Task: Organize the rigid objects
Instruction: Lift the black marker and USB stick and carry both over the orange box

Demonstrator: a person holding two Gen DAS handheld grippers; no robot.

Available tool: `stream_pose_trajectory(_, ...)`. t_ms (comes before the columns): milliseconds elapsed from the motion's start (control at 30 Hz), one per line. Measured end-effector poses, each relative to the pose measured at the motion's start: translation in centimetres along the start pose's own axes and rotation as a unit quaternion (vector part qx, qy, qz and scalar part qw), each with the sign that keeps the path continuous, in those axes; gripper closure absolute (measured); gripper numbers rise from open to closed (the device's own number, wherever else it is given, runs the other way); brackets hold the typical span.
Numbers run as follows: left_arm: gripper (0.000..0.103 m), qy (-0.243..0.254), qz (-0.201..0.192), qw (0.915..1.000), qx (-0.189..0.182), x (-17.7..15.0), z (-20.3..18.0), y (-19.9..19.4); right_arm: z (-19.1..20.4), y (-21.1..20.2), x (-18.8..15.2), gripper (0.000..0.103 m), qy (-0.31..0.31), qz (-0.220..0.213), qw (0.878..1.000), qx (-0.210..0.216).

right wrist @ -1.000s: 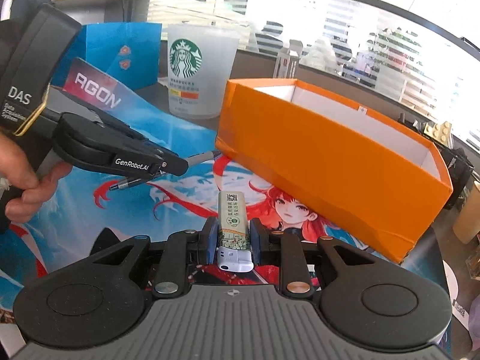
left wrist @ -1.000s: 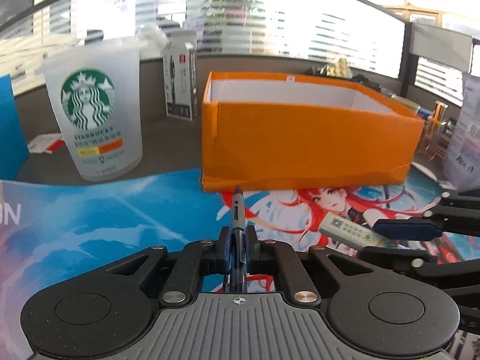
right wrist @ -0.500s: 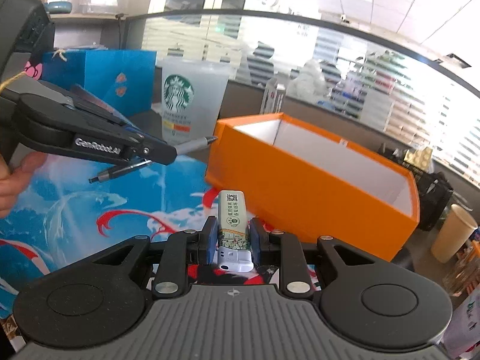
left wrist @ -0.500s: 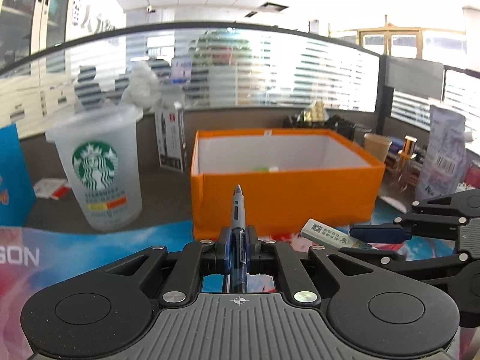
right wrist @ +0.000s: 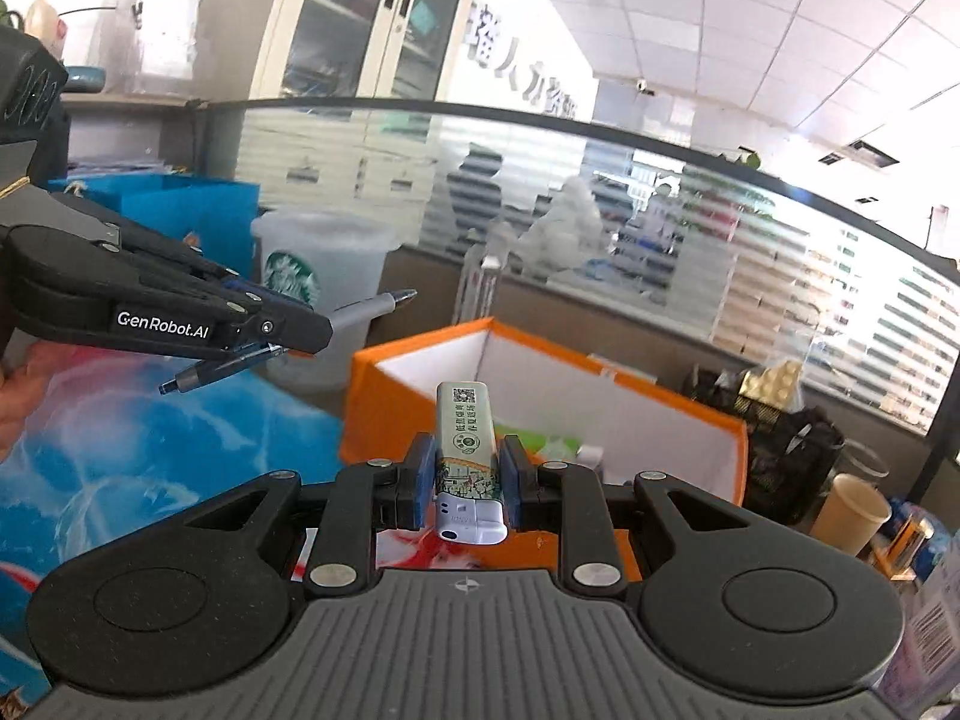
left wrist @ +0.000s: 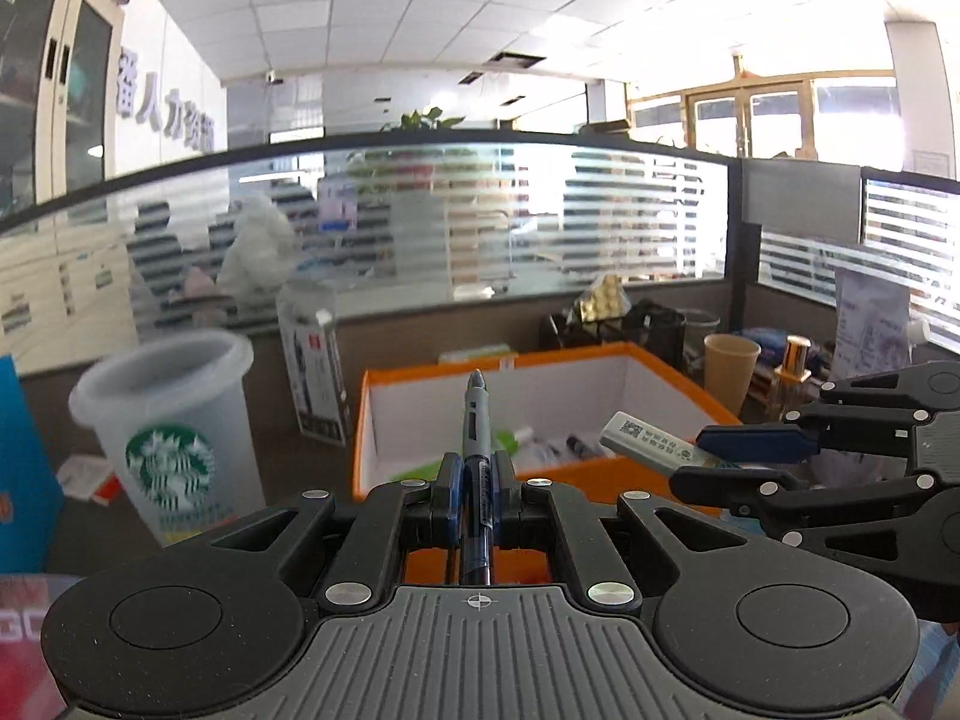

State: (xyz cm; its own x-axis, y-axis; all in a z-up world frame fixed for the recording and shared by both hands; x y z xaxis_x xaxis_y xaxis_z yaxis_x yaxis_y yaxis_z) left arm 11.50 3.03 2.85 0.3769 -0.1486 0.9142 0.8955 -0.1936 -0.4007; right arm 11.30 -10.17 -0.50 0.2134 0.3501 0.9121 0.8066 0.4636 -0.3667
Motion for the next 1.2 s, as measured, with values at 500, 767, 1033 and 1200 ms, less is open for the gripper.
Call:
stream_pose_trajectory(500,0.096,-0.010,-0.015,0.9998,-0.008,4.7,0.1,3.5,-4.6,1.4,3.5,0.082,0.022,-0.020,0.999,-0.031)
stream_pose_trajectory(767,0.096,-0.011,-0.004,0.9999,-0.011,6.2,0.1,6.3,-7.4,2.7,3.9,0.082,0.035,-0.011,0.998,-0.048)
stream_pose_trajectory(1033,0.096,-0.012,0.023,0.9995,-0.015,6.1,0.0,9.4,-9.3,4.4,4.1,0.082,0.044,0.005,0.998,-0.049)
stream_pose_trajectory(1200,0.096,-0.016,0.044,0.9988,-0.011,5.6,0.2,11.4,-11.1,5.9,4.0,0.082,0.056,0.020,0.997,-0.048)
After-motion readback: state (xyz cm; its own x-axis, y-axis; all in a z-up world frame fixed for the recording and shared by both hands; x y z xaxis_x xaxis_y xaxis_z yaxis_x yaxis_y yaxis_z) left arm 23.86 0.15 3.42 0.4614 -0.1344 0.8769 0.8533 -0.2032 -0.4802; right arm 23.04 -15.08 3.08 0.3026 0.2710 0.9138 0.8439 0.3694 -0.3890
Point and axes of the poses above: each gripper's, at about its wrist camera, not at the fingertips, and y roughly the way its jaws point, z to its left, x to its top, the point moved 7 cm from there along y, roughly the way its jaws point, and after that the axes turned 3 degrees about z, right-handed, at the moved point
